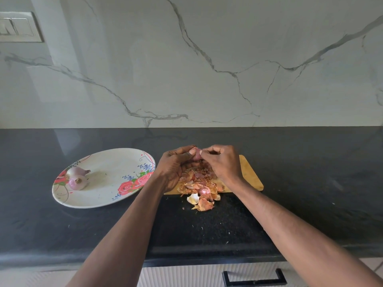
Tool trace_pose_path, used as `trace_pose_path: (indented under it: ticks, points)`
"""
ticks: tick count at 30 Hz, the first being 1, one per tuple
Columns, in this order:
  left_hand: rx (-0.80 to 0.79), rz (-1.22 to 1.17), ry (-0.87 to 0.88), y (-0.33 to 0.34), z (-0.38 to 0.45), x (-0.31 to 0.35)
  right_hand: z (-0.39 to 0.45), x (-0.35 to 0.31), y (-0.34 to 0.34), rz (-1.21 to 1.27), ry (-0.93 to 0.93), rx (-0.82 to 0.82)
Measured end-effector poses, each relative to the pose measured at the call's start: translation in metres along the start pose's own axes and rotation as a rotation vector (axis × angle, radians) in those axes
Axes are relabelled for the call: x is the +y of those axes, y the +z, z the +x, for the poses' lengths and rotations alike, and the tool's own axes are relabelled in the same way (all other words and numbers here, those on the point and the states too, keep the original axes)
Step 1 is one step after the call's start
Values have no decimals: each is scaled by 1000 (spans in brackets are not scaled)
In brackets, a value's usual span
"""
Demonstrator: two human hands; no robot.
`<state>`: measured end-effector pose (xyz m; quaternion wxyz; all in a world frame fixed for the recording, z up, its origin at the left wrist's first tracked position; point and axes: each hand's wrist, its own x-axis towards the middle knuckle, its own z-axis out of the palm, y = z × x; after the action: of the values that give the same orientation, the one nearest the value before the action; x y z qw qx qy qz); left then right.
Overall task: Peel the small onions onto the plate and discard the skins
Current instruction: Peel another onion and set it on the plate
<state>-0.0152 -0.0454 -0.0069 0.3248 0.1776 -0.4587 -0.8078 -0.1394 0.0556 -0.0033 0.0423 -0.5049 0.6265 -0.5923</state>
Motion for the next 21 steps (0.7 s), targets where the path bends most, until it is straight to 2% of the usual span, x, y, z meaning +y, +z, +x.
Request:
trace_pose_path:
  ticks: [8,15,21]
  points:
    - [-20,39,6,-2,0,-1,0,2,3,-36,-21,32]
    - [17,6,13,0,2,-1,7,9,-1,8,118,85]
    - [-3,-38,44,-1,2,0,3,5,2,-24,19,37]
